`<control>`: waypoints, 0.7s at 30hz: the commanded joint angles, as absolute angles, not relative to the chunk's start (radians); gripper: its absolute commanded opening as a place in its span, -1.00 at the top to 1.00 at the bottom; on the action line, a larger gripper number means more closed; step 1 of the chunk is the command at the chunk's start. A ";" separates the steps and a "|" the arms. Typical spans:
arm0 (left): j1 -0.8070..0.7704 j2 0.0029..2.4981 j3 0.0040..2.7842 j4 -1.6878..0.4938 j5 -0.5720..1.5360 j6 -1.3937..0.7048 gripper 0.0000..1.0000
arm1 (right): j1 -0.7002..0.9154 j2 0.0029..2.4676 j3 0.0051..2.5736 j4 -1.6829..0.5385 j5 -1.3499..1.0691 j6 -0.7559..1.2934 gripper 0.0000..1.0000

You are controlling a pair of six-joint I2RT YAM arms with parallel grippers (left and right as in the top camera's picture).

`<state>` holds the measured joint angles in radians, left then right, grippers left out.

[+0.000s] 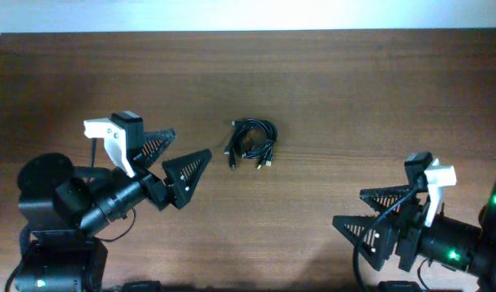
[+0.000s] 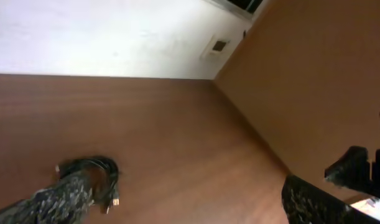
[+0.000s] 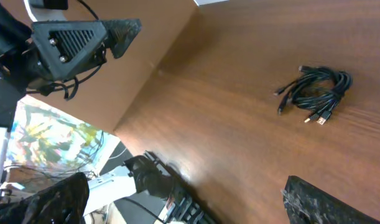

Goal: Untangle cables
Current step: 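Reach the right gripper to the black cable bundle and grasp it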

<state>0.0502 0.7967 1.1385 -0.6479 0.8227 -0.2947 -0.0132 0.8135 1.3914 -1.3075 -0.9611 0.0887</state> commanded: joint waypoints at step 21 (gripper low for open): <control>0.055 0.802 1.165 -0.864 0.771 -0.460 -0.98 | 0.356 1.652 1.406 -0.743 -0.591 -0.483 -0.98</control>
